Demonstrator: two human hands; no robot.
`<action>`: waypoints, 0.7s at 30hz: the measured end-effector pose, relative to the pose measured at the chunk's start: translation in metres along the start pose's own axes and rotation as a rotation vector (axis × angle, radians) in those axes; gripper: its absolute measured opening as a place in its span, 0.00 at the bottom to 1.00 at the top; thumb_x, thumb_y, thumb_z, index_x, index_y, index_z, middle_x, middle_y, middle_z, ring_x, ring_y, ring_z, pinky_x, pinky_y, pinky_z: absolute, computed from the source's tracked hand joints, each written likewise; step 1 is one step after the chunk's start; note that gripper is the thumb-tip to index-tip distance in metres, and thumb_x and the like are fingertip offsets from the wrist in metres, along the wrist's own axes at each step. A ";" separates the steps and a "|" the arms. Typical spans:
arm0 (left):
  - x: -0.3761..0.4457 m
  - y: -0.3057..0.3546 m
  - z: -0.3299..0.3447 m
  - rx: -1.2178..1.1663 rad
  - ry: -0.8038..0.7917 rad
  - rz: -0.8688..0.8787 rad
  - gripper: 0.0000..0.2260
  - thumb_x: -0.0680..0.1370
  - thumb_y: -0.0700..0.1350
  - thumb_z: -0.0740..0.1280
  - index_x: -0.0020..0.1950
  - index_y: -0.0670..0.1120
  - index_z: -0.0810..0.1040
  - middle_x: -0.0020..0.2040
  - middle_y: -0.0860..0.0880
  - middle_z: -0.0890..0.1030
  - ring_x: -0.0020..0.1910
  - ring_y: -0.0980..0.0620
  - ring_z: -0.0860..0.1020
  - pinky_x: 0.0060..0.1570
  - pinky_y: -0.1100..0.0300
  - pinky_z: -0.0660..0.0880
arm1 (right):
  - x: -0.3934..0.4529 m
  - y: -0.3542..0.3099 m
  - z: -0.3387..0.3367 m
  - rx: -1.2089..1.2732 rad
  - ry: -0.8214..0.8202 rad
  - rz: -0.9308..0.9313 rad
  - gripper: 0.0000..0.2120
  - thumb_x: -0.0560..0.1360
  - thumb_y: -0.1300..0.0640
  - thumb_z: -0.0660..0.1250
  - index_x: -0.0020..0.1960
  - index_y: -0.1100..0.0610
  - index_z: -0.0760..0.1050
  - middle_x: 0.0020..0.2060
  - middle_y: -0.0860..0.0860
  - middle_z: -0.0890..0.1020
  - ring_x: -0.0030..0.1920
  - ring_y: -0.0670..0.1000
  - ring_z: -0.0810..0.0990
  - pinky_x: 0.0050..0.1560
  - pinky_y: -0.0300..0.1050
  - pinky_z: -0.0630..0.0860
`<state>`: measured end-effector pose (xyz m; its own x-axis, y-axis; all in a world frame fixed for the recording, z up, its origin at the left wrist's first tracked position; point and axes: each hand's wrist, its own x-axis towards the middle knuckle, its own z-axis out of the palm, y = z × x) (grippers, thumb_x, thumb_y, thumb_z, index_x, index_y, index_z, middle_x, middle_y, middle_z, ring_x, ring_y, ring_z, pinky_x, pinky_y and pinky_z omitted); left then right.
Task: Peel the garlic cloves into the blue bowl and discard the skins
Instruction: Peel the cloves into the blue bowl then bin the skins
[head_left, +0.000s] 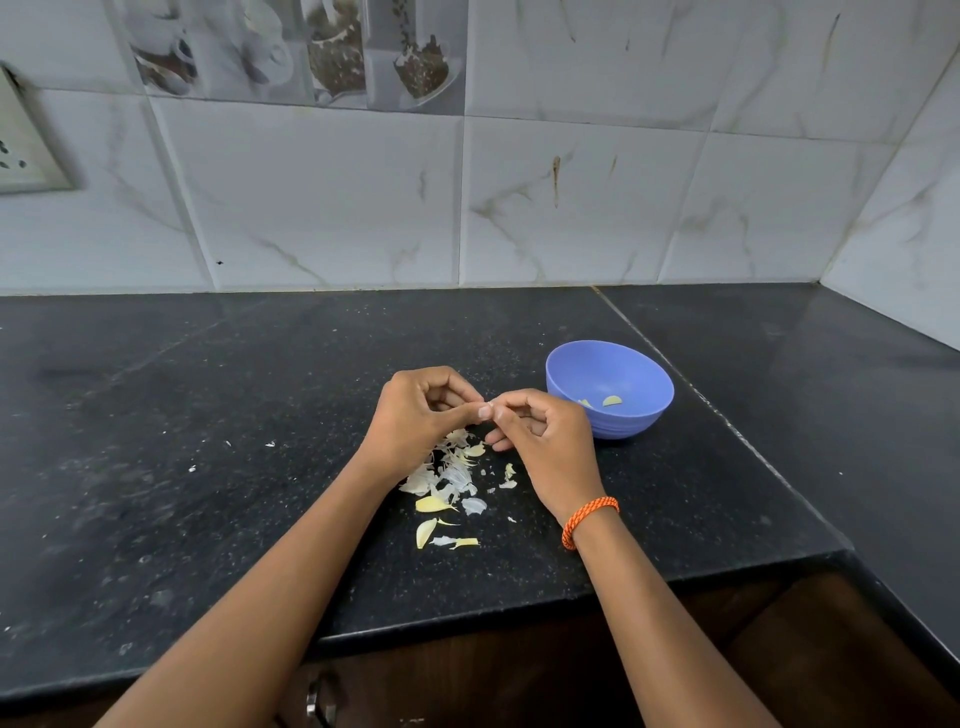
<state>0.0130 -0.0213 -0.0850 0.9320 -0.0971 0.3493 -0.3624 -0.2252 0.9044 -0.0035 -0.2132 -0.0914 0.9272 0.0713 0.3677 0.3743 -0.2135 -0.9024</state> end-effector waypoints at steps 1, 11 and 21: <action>0.000 0.000 0.000 0.005 -0.005 -0.005 0.08 0.74 0.46 0.83 0.45 0.44 0.87 0.40 0.46 0.87 0.38 0.48 0.83 0.42 0.52 0.81 | 0.000 0.000 0.000 0.004 -0.010 0.006 0.05 0.82 0.61 0.72 0.56 0.59 0.85 0.42 0.52 0.89 0.42 0.52 0.89 0.45 0.45 0.86; -0.002 0.001 -0.004 0.095 -0.045 0.022 0.03 0.79 0.44 0.78 0.52 0.47 0.91 0.48 0.54 0.90 0.50 0.57 0.88 0.55 0.59 0.83 | 0.005 -0.005 -0.013 -0.361 0.011 -0.130 0.04 0.79 0.60 0.75 0.50 0.53 0.87 0.41 0.44 0.86 0.42 0.47 0.86 0.45 0.44 0.84; 0.003 -0.015 -0.003 0.471 0.030 0.074 0.05 0.81 0.47 0.76 0.50 0.58 0.90 0.48 0.61 0.88 0.44 0.62 0.84 0.51 0.57 0.81 | 0.019 -0.040 -0.025 -0.878 -0.173 -0.310 0.06 0.83 0.63 0.67 0.49 0.55 0.79 0.44 0.51 0.80 0.48 0.53 0.75 0.45 0.52 0.76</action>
<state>0.0213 -0.0152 -0.0969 0.9010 -0.1031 0.4214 -0.3858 -0.6347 0.6696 -0.0014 -0.2280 -0.0427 0.8041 0.3762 0.4604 0.5250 -0.8127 -0.2529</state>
